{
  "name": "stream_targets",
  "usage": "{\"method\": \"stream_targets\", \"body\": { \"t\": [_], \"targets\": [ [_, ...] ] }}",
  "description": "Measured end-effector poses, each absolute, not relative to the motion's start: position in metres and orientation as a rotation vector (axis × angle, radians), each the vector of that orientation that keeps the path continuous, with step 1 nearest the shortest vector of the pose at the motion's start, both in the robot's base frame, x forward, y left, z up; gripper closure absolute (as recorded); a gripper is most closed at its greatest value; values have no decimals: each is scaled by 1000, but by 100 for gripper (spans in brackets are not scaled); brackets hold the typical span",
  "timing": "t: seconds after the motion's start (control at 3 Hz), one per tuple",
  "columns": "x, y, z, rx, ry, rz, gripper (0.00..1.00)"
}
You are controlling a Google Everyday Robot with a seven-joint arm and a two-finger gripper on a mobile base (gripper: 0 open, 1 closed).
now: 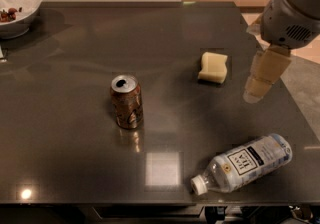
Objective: Pick sponge
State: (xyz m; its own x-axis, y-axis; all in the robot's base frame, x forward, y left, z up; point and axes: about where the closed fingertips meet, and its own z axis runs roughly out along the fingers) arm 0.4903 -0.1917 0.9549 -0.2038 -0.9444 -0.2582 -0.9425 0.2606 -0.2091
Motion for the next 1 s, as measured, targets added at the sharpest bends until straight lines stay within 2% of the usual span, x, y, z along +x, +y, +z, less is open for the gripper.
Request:
{"method": "stream_targets", "body": {
  "t": [1.0],
  "targets": [
    [586,-180,894,-1493,2309,69,0]
  ]
}}
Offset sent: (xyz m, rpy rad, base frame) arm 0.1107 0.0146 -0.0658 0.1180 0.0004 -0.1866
